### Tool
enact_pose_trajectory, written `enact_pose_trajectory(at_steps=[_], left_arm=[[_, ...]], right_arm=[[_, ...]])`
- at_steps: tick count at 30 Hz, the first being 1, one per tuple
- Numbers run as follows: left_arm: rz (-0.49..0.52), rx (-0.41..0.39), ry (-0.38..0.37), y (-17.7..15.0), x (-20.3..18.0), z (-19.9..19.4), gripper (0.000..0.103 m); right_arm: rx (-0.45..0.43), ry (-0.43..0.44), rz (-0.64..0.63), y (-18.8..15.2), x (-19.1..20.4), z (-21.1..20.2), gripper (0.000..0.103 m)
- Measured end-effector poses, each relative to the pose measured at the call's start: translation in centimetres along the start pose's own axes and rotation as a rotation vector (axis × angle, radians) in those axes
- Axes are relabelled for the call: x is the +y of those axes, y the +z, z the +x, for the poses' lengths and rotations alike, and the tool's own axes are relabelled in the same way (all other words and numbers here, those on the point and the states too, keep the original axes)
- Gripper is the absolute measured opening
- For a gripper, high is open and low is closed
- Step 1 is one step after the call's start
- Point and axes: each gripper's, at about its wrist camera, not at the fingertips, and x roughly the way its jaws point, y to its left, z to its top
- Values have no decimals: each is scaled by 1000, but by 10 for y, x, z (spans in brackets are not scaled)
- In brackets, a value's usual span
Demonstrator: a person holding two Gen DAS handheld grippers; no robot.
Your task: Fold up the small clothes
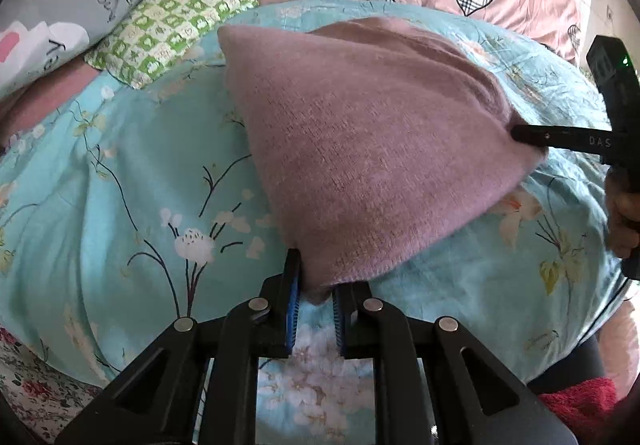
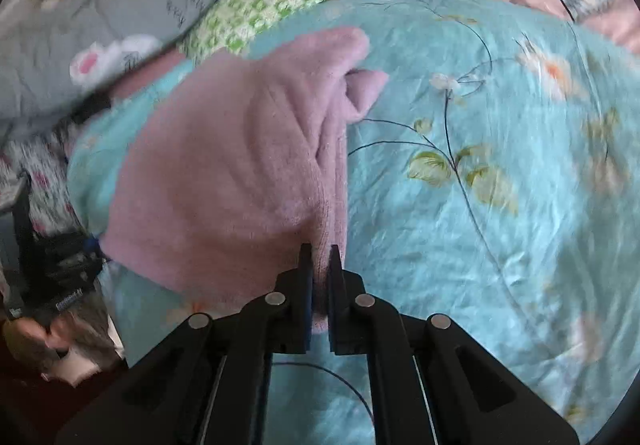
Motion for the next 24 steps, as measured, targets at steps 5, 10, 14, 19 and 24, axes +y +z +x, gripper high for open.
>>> enact_pose_trajectory(at_steps=[5, 10, 14, 19, 24], left_arm=[[-18, 35, -92, -6, 14, -18, 23], [-71, -30, -168, 7, 31, -47, 25], [-112, -81, -221, 43, 34, -44, 26], [-178, -91, -286, 97, 40, -9, 26], [-228, -24, -296, 144, 51, 44, 27]], right_arm=[[-30, -53, 7, 1, 5, -27, 52], [-109, -11, 11, 17, 16, -58, 52], [-155, 72, 24, 45, 37, -53, 52], [-120, 201, 154, 86, 45, -7, 50], [-57, 187, 205, 111, 43, 47, 50]])
